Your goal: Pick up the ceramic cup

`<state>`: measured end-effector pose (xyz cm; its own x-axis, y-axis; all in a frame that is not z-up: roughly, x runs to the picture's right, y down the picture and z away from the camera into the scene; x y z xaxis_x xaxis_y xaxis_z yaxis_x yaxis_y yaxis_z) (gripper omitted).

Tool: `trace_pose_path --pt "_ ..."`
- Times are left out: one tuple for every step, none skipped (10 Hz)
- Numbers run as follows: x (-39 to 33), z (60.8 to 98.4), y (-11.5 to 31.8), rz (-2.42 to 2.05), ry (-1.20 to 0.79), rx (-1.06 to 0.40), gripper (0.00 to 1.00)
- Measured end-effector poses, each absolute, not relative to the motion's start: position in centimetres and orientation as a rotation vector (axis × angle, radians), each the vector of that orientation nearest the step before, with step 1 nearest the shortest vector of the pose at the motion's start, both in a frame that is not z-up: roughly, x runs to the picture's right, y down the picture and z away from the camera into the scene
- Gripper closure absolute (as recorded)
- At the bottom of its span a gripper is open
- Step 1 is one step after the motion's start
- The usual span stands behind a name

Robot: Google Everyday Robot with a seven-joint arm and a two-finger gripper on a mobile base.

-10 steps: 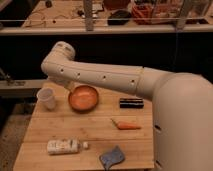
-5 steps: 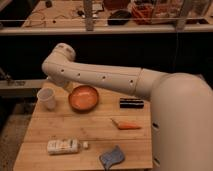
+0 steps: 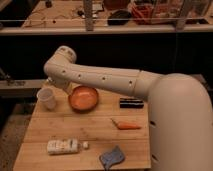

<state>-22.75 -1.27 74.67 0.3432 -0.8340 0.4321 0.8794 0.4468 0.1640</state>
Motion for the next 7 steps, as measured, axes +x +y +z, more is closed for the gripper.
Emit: trace_pose_path --pt "-22.9 74.9 -1.0 -1.122 -0.504 -0.105 0.2" --pt "-22.9 75.2 -0.6 -1.128 -0.51 -0.106 0.2" --pt "-23.5 75.6 -0.2 -1.136 -0.52 -0.107 0.2" --pt "-24.4 75.8 0.3 -1.149 -0.533 -0.106 0.2" --pt "-24.5 76.1 0.7 -1.157 -0.54 -0.106 0.2" --pt "-24.6 76.2 0.8 -1.161 -0.545 -0.105 0.2" --pt "-24.5 76.5 1.0 -1.162 -0.549 -0.104 0.2"
